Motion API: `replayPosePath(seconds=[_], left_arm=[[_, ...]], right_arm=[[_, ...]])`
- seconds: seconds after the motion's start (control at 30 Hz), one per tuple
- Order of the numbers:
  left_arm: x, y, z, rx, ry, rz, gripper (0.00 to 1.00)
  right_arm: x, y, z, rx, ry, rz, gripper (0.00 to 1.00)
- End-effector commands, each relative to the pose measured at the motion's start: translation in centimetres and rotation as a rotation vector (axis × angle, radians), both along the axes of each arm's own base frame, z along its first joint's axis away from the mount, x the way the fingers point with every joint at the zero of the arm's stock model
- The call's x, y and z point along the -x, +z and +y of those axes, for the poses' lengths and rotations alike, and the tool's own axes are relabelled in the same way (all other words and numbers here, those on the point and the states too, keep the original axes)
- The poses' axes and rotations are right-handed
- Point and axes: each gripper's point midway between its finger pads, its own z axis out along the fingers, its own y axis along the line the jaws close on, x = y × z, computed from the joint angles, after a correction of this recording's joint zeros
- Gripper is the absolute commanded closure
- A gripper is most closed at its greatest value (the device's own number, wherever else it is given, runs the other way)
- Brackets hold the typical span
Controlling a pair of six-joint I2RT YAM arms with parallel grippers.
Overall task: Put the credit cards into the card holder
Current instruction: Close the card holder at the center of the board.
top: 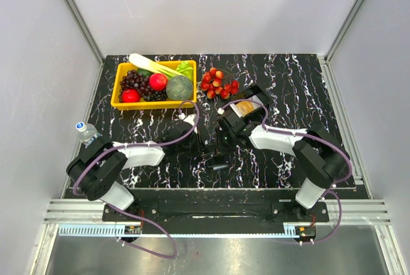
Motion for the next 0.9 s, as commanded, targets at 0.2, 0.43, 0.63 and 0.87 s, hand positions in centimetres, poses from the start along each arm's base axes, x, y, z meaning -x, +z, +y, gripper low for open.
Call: replayPosePath(seconds=[0.2, 0.43, 0.63, 0.87], left_arm=[[0.5, 1.8, -1.2, 0.056, -0.079, -0.100, 1.00], [0.4, 3.3, -1.9, 0.074, -0.092, -0.154, 1.00], [1.0, 2.3, -2.7, 0.060, -0.131, -0.123, 1.00], [0.5, 0.5, -2.0, -0.040, -0.068, -0.088, 1.00]], right_arm=[[0.3, -5.3, -4.7, 0.232, -0.041, 0.017, 1.00], [0.4, -5.4, -4.8, 0.237, -0.039, 0.021, 1.00], [0.3, -5.3, -4.9, 0.232, -0.044, 0.020, 1.00], [0.2, -5.3, -5.0, 0.231, -0.047, 0.019, 1.00]])
